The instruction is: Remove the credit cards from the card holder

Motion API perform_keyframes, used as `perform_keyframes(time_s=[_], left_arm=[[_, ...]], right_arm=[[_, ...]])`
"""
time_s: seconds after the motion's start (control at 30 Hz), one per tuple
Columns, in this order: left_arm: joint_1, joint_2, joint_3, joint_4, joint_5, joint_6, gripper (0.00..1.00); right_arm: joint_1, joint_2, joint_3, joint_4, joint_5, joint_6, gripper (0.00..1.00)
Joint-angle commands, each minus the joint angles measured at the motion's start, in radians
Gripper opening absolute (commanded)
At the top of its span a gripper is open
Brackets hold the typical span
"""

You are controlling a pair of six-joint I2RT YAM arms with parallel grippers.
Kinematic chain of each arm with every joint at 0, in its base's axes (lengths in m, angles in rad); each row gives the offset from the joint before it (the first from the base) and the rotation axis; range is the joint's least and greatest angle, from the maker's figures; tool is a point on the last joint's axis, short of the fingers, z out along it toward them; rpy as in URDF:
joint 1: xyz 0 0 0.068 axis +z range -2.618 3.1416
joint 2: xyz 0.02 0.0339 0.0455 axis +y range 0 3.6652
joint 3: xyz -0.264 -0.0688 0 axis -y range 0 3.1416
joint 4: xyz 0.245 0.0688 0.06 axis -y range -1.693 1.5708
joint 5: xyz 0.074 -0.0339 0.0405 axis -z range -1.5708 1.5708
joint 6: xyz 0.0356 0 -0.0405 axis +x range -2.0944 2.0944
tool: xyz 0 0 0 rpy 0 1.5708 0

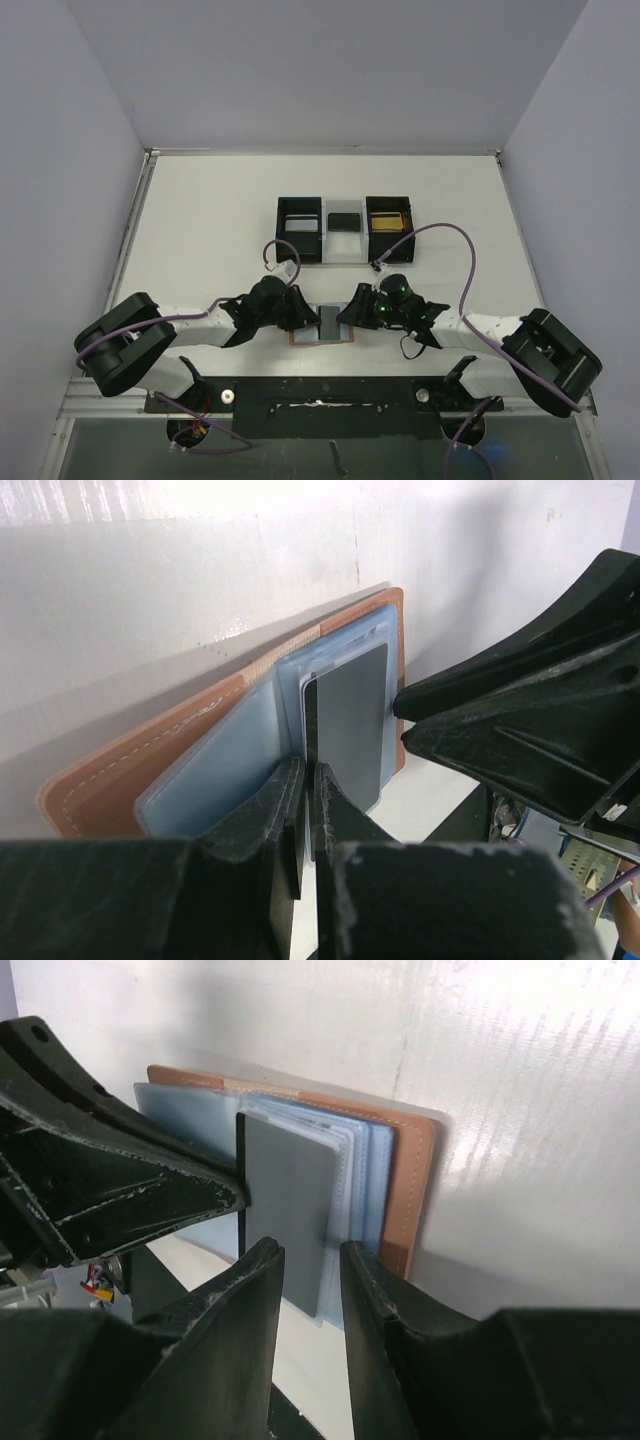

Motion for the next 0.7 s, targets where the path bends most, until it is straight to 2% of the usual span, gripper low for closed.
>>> perform_keyframes(time_s=[0.0, 0.23, 0.5, 0.6, 0.67], left_arm=[[0.011, -0.032, 0.002, 0.072, 0.017, 0.01, 0.0], [0.023, -0.039, -0.013, 0.075, 0.022, 0.004, 0.0], [0.033, -0.046, -0.028, 0.097, 0.034, -0.006, 0.0], [0.036, -0.053, -0.032, 0.091, 0.035, -0.007, 0.11], [0.039, -0.051, -0.031, 0.09, 0.039, -0.007, 0.14]], right_arm=[[0.019, -0.062, 0.076, -0.071, 0.016, -0.074, 0.31], [0.048, -0.028, 0.115, -0.057, -0.002, -0.073, 0.33], [0.067, 0.092, 0.166, -0.192, 0.098, -0.04, 0.32], [0.067, 0.098, 0.158, -0.194, 0.101, -0.034, 0.31], [0.068, 0.102, 0.158, -0.194, 0.095, -0.037, 0.3]])
